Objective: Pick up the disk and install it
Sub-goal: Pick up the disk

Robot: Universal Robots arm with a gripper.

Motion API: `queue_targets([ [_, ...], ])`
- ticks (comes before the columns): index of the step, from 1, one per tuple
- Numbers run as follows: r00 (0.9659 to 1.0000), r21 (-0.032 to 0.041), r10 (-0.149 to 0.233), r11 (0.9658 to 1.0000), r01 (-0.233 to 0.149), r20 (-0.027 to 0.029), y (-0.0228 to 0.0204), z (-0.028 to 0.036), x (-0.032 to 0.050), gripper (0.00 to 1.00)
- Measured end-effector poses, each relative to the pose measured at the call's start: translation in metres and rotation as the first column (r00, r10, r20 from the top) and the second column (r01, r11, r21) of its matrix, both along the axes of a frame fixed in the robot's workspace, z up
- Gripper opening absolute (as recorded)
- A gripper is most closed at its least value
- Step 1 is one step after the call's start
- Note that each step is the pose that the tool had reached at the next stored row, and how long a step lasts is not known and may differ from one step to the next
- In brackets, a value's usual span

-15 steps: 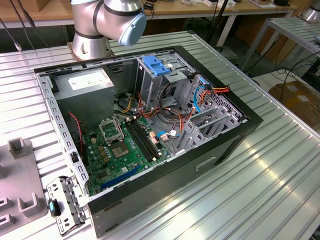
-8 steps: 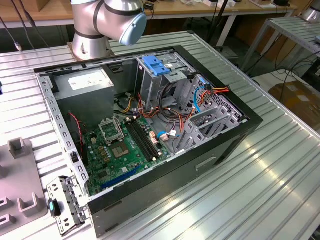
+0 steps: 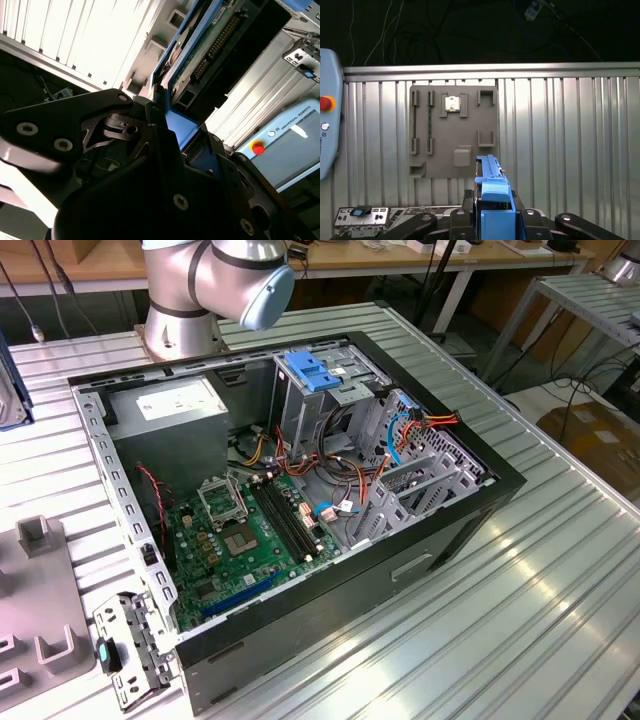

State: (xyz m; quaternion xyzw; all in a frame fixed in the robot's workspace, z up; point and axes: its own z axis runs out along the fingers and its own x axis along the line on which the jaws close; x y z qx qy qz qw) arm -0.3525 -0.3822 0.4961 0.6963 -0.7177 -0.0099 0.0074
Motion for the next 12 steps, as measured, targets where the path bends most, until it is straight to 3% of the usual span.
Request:
queue_targets([
  [3, 1.0000, -0.0001, 0.000, 1.0000, 0.000, -0.0001, 0.0000, 0.0000, 0.0105, 0.37],
  [12, 1.0000, 0.0000, 0.000, 1.0000, 0.000, 0.0000, 0.0000, 0.0000, 0.0314, 0.37],
])
